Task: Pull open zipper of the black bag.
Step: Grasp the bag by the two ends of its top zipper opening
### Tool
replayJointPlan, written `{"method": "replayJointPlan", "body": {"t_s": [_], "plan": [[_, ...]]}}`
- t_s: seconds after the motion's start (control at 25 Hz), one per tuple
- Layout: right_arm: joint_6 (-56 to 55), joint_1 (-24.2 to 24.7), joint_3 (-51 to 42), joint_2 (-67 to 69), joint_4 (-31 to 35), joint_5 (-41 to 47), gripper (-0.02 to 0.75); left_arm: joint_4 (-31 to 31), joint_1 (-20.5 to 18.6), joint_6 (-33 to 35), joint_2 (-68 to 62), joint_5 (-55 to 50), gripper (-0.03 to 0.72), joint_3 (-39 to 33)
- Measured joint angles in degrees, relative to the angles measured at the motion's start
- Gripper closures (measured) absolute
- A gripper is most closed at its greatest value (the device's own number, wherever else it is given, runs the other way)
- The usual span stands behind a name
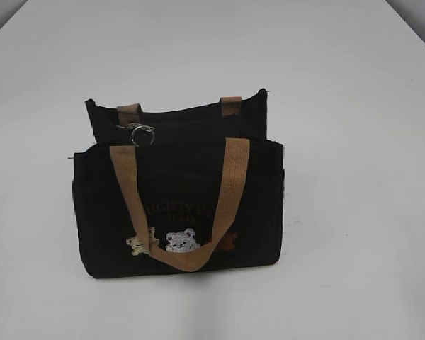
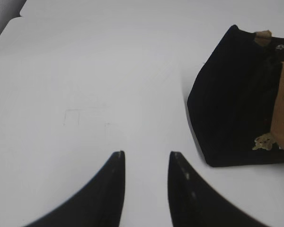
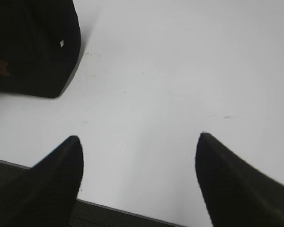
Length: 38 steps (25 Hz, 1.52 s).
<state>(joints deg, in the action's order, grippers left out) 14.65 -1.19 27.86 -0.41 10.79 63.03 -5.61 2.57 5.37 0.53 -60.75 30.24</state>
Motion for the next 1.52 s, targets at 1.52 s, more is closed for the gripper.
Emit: {"method": "replayJointPlan", "body": {"t_s": [1.52], "plan": [[8.5, -6.2, 4.3, 36.7, 15.5, -26.6, 0.167, -37.0, 8.4, 11.0, -80.8, 7.3, 0.24, 31.9]]}}
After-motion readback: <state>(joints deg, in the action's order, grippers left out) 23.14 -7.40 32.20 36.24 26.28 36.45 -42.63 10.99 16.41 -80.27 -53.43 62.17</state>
